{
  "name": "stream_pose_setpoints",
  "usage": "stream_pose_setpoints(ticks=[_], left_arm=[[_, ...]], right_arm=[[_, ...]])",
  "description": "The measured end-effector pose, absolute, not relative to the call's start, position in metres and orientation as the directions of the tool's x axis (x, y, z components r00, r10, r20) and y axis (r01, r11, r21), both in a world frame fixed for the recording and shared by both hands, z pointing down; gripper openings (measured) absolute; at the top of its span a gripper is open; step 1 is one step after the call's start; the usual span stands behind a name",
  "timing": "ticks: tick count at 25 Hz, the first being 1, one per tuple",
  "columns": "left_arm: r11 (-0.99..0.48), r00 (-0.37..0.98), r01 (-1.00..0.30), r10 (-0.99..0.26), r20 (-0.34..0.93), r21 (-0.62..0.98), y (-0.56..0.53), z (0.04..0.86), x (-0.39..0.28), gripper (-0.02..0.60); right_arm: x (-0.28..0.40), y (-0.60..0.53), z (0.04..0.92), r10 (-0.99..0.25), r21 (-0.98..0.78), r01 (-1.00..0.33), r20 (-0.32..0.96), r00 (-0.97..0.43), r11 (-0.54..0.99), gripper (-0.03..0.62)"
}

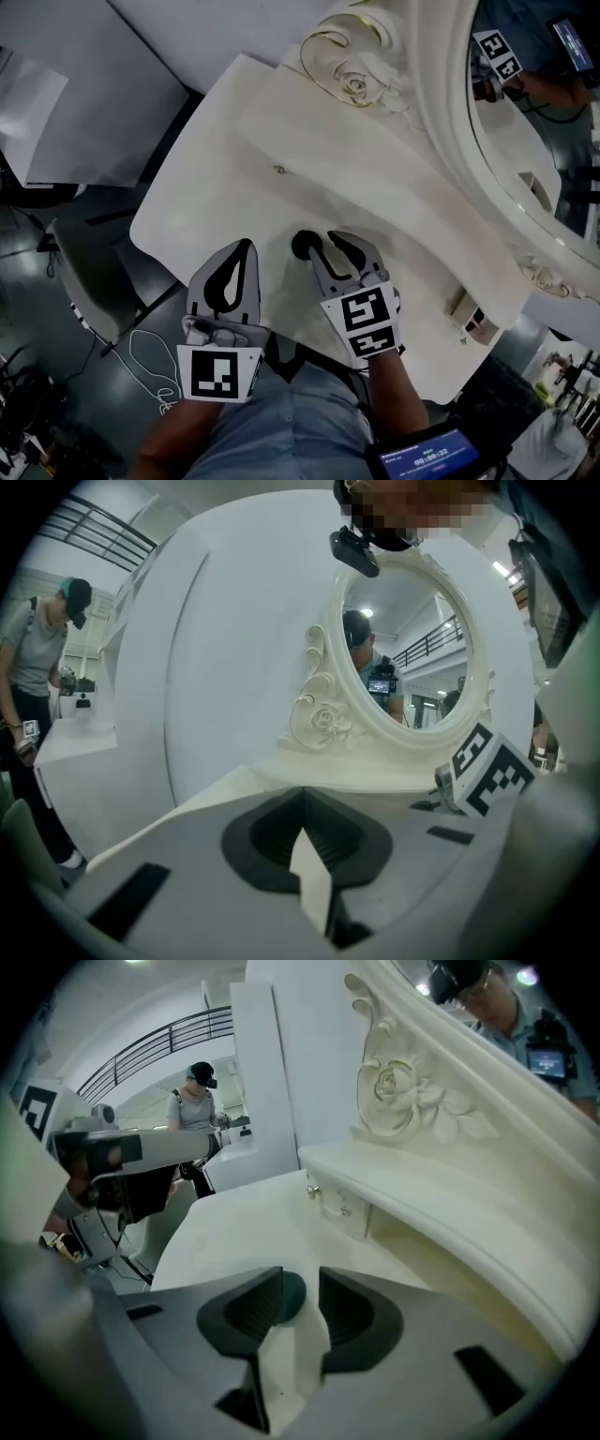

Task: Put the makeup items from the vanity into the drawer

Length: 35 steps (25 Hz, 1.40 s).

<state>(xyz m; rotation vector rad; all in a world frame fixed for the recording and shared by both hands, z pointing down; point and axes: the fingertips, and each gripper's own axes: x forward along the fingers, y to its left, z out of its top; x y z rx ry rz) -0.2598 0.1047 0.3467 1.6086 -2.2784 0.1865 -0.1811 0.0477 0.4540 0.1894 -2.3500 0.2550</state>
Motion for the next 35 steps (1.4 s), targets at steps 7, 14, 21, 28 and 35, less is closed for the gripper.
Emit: stream_pose_setpoints(ticks=[7, 14, 21, 28, 35], left_arm=[[0.322, -0.279, -0.945, -0.889, 0.363, 0.062, 0.103, 0.361, -0.279, 0.000], [0.346, -0.283, -0.933, -0.877, 0.389, 0.100, 0.101, 0.365, -0.284, 0.000], [0.327, -0.274, -0.941, -0.885, 0.375, 0.084, 0.096, 0.363, -0.282, 0.000], [0.281, -0.249, -0.958, -0.908, 0.338, 0.050, 0.088, 0.351, -0.269, 0.000], [0.202, -0.182, -0.978, -0.939, 0.291, 0.041, 0.068, 0.329, -0.230, 0.000]], right_arm=[[-0.192, 0.051, 0.479, -0.039, -0.151, -0.230, 0.755, -0.655, 0.961, 0.118], [-0.194, 0.055, 0.486, -0.015, -0.174, -0.238, 0.777, -0.629, 0.956, 0.099], [-0.193, 0.056, 0.484, -0.002, -0.182, -0.226, 0.774, -0.633, 0.957, 0.069], [-0.182, 0.050, 0.469, -0.033, -0.176, -0.251, 0.757, -0.653, 0.952, 0.017], [-0.148, 0.032, 0.432, -0.128, -0.137, -0.316, 0.713, -0.689, 0.939, 0.017]])
